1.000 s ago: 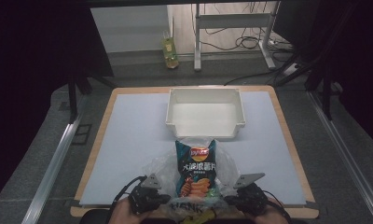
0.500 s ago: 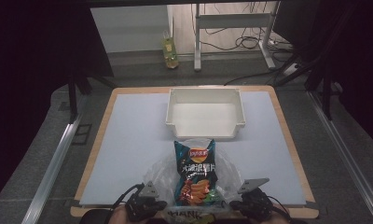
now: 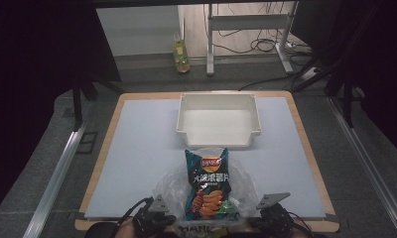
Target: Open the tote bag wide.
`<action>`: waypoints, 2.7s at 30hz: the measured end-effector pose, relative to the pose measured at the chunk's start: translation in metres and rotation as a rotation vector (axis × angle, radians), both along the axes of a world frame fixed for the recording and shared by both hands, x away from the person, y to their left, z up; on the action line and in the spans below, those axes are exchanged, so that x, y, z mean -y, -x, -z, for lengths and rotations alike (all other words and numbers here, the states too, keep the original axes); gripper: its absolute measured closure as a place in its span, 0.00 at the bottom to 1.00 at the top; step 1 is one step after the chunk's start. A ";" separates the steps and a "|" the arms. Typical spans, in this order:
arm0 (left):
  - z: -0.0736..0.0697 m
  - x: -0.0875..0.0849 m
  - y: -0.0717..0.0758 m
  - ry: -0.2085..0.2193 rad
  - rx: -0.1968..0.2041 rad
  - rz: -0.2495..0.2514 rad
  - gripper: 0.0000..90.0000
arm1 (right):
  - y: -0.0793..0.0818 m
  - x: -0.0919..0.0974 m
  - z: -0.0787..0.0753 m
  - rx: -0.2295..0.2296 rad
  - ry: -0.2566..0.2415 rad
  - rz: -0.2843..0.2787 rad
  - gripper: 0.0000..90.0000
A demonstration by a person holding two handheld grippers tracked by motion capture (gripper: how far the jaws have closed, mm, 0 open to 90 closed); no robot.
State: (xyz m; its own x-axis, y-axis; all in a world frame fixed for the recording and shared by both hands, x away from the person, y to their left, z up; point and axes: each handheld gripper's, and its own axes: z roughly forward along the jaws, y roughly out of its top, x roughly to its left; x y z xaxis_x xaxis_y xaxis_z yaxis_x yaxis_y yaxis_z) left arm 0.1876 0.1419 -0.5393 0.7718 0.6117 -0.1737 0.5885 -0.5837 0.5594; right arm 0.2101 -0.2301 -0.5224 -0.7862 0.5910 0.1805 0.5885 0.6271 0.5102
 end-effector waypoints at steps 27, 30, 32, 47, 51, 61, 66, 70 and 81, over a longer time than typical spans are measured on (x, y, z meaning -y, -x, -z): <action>0.001 0.000 -0.004 0.039 -0.023 0.000 0.99 | -0.056 -0.006 -0.010 0.130 0.009 0.143 0.99; 0.001 0.001 -0.003 0.037 -0.022 0.000 0.99 | -0.044 0.003 -0.009 0.117 -0.005 0.144 0.99; 0.001 0.001 -0.003 0.036 -0.022 0.000 0.99 | -0.033 0.007 -0.009 0.113 -0.004 0.135 0.99; -0.021 -0.005 -0.004 0.108 -0.004 -0.007 0.97 | -0.003 0.013 -0.025 0.083 -0.074 0.075 0.99; -0.053 -0.001 -0.008 0.131 0.066 0.024 0.97 | -0.007 -0.005 -0.045 0.110 -0.129 0.021 0.99; -0.039 0.028 -0.044 0.084 0.049 0.012 0.99 | -0.041 -0.038 -0.030 0.144 -0.071 0.053 0.99; -0.027 0.027 -0.031 0.052 0.026 0.026 0.99 | -0.029 -0.037 -0.013 0.087 -0.042 0.032 0.99; -0.019 0.020 -0.020 0.026 0.017 0.021 0.99 | -0.020 -0.034 -0.010 0.089 -0.001 0.011 0.99; -0.004 0.013 -0.003 -0.012 0.049 0.032 0.99 | -0.005 -0.015 -0.007 0.087 0.021 0.022 0.99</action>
